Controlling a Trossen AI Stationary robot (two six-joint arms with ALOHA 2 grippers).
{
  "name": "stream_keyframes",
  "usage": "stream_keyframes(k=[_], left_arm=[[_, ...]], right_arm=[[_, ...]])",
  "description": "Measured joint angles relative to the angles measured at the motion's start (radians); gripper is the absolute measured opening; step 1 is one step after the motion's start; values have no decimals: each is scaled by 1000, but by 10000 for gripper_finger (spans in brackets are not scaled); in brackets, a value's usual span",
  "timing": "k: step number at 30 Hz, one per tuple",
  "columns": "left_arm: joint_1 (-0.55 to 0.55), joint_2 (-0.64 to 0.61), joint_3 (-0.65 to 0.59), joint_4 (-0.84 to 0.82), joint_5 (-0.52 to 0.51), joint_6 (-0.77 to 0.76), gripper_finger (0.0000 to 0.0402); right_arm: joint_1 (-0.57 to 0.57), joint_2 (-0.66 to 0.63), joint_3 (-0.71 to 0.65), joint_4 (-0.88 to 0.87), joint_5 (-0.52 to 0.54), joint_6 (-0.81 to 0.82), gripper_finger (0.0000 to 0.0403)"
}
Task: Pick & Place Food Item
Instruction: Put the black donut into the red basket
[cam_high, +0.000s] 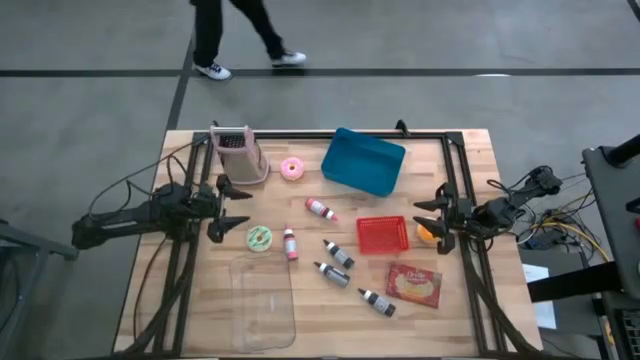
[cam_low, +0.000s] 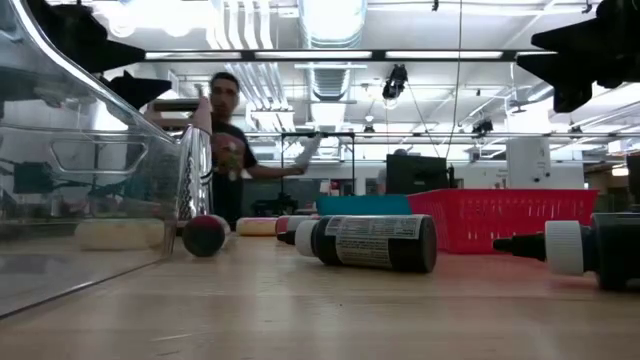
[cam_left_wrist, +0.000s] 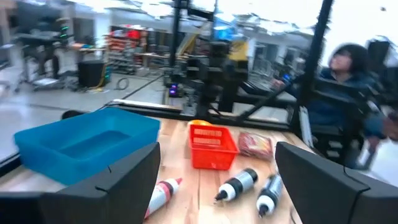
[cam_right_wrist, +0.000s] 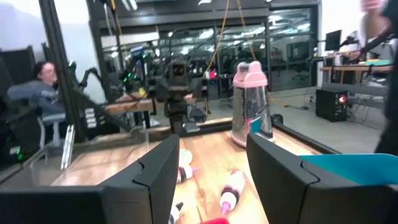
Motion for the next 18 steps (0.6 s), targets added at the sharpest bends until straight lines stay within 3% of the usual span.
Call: stream_keyframes(k=[13,18], left_arm=[[-1,1,1,25,-24,-8,326],[-1,6,1,-6,-26,-89,326]], right_arm=[[0,109,0,-112,-35,102,183],[0,118,0,-111,-34,124,183]])
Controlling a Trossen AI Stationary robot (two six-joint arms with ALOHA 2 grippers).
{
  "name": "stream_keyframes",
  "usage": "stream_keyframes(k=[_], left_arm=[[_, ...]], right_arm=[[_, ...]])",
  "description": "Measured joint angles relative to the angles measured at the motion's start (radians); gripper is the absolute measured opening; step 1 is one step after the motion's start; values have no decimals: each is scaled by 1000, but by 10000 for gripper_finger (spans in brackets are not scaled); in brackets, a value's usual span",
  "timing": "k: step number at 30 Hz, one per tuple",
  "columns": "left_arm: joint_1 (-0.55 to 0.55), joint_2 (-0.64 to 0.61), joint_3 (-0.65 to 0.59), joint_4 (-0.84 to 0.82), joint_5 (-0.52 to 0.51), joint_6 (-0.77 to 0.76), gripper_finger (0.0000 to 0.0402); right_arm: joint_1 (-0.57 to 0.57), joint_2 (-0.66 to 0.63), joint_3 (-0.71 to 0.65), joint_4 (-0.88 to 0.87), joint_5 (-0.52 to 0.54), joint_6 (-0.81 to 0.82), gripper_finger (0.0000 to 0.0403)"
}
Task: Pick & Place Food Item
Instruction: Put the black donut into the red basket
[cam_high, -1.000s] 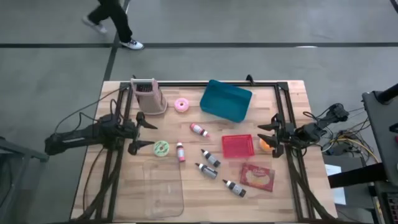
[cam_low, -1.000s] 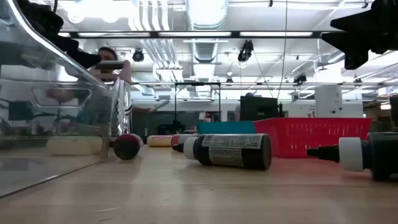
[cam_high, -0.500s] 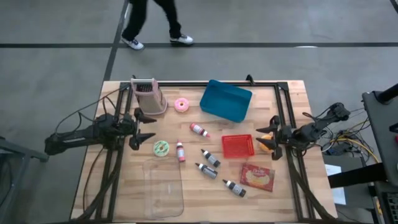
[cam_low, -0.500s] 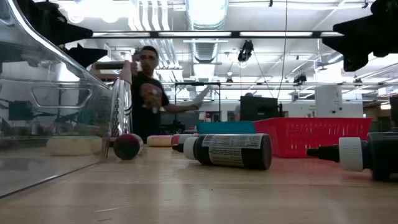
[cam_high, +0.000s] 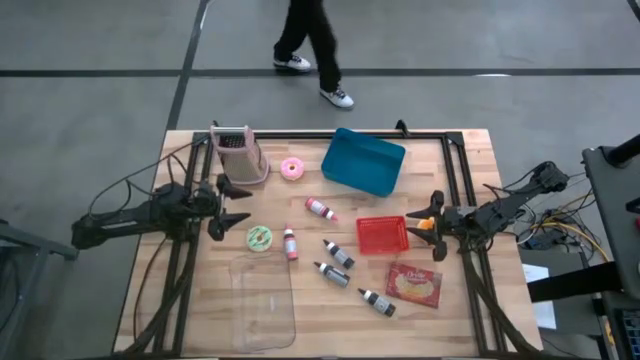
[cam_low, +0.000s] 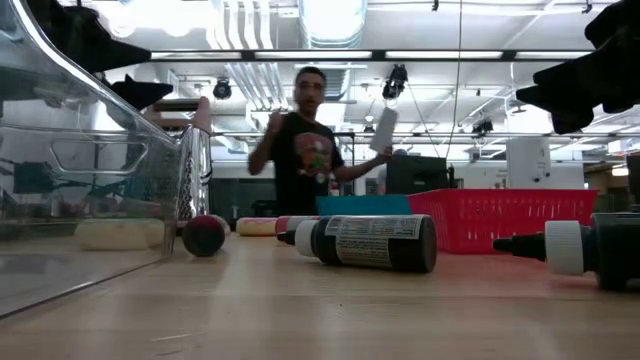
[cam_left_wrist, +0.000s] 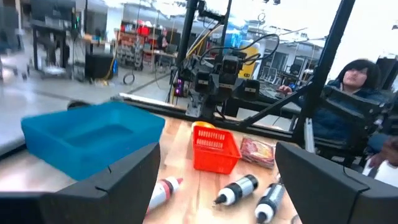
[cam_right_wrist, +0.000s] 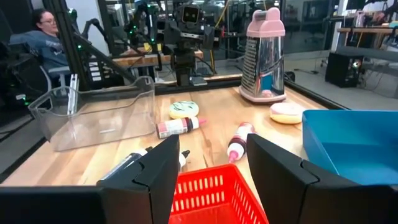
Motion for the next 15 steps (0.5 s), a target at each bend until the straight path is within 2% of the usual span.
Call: stream_keyframes(k=[4,15], left_arm=[[0,13,0,-12,0,-41,326],[0,57,-8,8,-110,78,326]], right_arm=[[-1,-2,0,6,16,-2,189],[-1,-3,0,7,257,-48,238]])
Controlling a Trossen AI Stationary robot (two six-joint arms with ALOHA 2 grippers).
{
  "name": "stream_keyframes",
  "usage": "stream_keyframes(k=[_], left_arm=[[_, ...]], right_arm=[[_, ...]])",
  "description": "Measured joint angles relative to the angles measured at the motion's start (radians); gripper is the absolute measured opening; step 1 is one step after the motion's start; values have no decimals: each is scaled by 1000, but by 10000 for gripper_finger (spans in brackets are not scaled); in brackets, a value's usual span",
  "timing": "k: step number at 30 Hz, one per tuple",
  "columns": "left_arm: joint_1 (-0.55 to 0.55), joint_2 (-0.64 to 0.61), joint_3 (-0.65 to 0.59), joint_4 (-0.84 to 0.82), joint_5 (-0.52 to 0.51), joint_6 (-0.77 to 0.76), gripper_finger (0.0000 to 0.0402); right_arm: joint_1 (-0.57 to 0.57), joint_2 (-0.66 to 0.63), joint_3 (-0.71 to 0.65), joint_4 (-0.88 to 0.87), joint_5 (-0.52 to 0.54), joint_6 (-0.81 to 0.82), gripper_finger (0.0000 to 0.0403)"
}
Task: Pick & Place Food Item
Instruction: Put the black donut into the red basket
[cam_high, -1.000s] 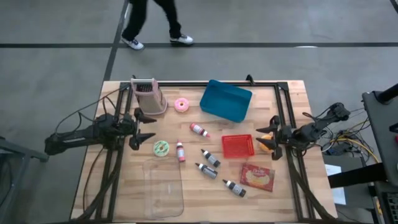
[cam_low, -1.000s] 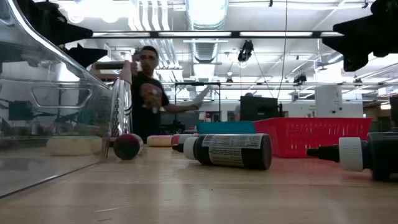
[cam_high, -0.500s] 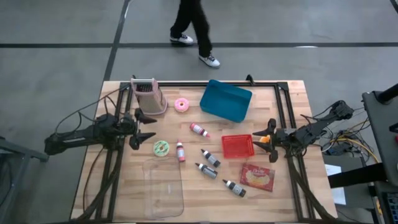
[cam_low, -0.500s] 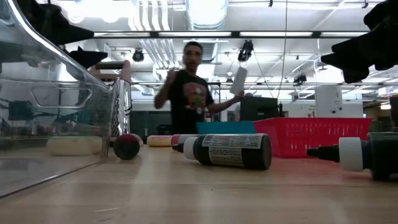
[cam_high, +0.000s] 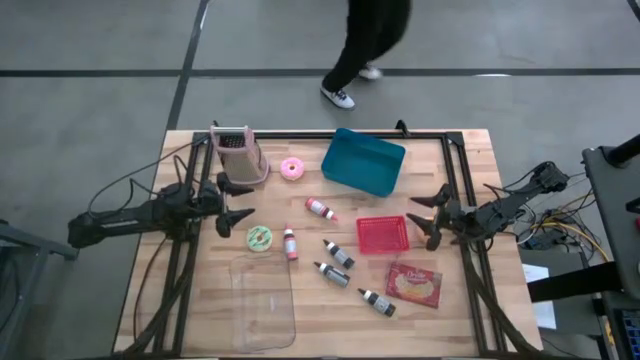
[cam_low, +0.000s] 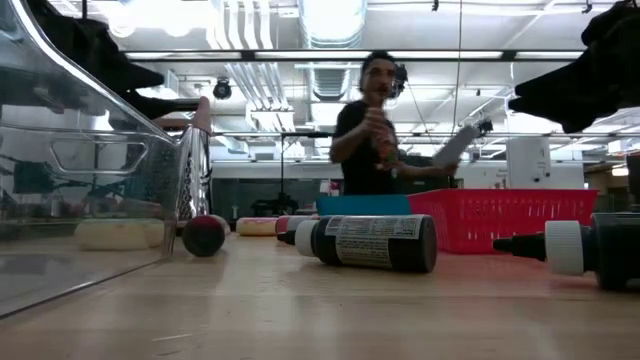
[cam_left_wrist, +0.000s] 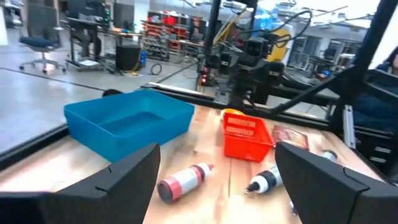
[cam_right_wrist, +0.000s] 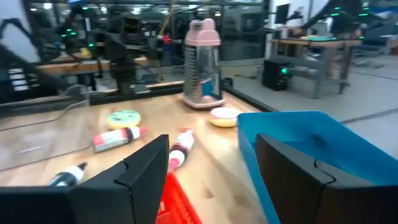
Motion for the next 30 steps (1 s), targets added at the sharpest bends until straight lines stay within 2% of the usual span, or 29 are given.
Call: stream_keyframes(k=[8,13,20,30], left_arm=[[0,0,0,24,-38,-12,326],[0,0,0,23,-94,2,326],[1,0,0,23,-103,-2,326],[1,0,0,26,-126,-4,326]], right_arm=[[1,0,0,0,7,47,255],[1,0,0,0,8,-48,259],[0,0,0,0,7,33,252],[0,0,0,1,7,26,301]])
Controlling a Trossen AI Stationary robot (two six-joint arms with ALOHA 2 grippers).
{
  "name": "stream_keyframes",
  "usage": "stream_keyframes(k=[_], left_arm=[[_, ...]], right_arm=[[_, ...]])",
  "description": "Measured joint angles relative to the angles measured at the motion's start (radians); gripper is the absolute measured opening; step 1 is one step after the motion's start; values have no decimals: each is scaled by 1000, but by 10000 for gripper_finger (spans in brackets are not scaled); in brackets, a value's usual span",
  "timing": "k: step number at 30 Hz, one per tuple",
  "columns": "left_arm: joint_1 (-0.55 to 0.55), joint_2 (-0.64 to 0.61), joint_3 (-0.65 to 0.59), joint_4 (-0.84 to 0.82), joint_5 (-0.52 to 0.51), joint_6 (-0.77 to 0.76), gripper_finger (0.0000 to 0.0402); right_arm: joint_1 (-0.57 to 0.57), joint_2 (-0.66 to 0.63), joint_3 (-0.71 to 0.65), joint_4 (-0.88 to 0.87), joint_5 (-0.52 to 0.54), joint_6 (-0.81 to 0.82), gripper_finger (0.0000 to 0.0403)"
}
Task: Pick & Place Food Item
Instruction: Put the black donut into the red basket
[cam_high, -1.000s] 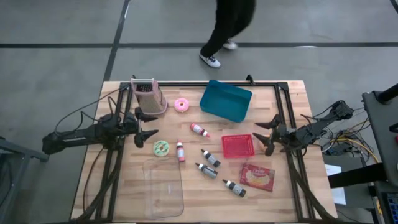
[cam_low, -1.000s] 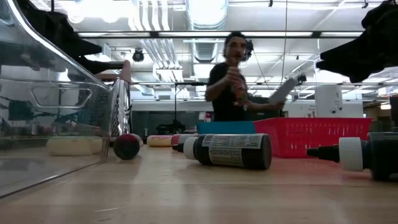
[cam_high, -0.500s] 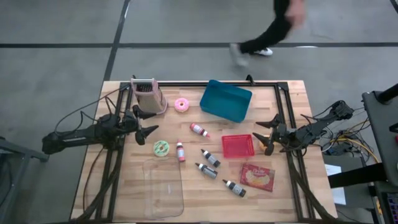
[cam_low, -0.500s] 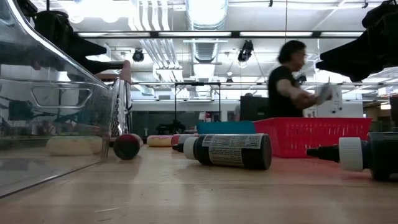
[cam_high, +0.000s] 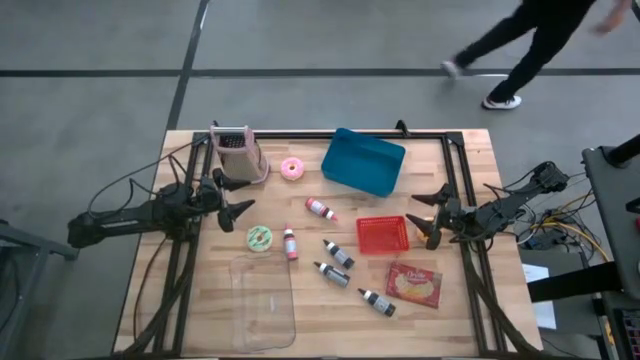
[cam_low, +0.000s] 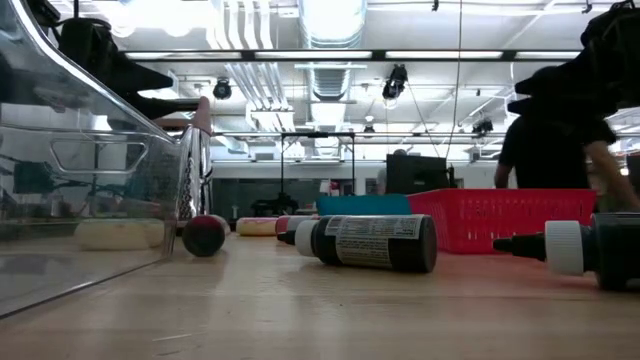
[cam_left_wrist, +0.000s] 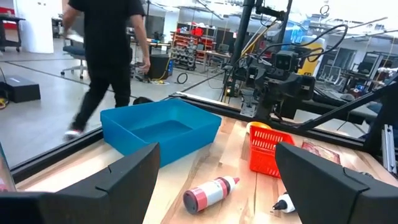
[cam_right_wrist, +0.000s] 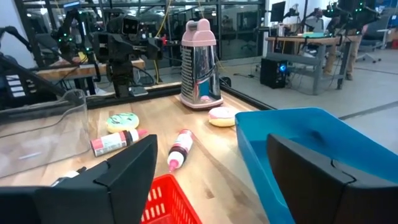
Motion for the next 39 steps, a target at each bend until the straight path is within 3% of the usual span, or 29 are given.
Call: stream_keyframes(k=[19,25,33,39], left_arm=[[-1,0,-4,14,2,37,326],[-1,9,-5,6,38,37,326],[-1,55,-3,6,33,65,326],[0,73,3,7,30,68,326]], right_arm=[[1,7,0,-6,-17,8,294],[0,62,4,-2,-110,33,286],[-1,319,102,-18,-197,121,276],[-1,606,327,-202,-248,172,276]])
